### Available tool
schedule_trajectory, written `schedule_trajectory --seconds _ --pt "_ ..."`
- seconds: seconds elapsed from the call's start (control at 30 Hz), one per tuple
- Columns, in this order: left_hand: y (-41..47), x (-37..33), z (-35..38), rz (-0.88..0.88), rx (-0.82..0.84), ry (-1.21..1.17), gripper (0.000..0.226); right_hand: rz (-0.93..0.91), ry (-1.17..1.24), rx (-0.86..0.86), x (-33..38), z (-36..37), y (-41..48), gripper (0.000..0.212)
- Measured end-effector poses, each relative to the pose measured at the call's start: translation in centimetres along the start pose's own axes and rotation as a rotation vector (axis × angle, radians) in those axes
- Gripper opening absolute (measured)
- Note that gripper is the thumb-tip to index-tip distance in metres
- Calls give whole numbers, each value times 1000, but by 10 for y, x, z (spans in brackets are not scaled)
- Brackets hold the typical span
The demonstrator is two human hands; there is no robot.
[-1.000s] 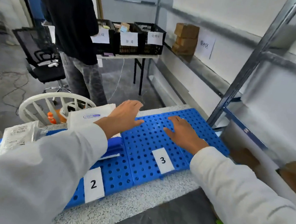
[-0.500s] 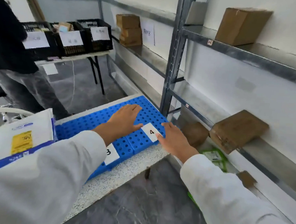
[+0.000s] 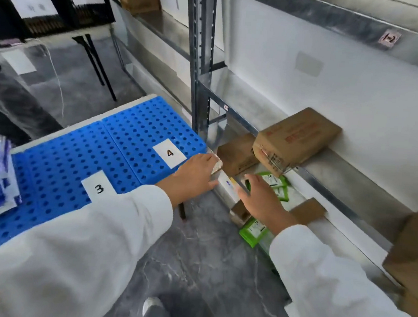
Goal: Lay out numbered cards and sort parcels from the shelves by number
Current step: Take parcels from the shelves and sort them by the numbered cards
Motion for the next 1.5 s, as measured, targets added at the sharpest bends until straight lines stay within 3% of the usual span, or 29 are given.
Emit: schedule_trajectory --seconds 0.47,0.6,0.8,0.97,1.1,1.33,1.43,1.5 --pt "101 43 116 -75 161 -206 56 25 -131 178 -37 60 111 51" --pt "134 67 162 -97 163 -230 52 20 -71 163 -42 90 160 48" --pt "185 109 279 -143 239 -210 36 168 126 143 -69 193 238 59" --pt "224 147 377 -316 158 -246 51 175 11 156 -129 287 298 41" --pt "247 172 448 -318 127 -225 61 178 -50 187 -184 361 336 35" --pt "293 238 545 -295 -42 -197 59 359 182 -10 -255 440 426 66" --pt "325 265 578 -271 -58 -146 58 431 344 -149 -277 434 481 57" --pt "350 277 594 -280 -77 -140 60 498 529 -91 -286 427 510 49"
Point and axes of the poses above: each hand's wrist, its own y-axis towards the middle knuckle, its own z-axis out of the palm, x = y × z, the point moved 1 cm from there along y, towards the middle knuckle, and after that the axes turned 12 degrees about z, right-handed, at the moved point
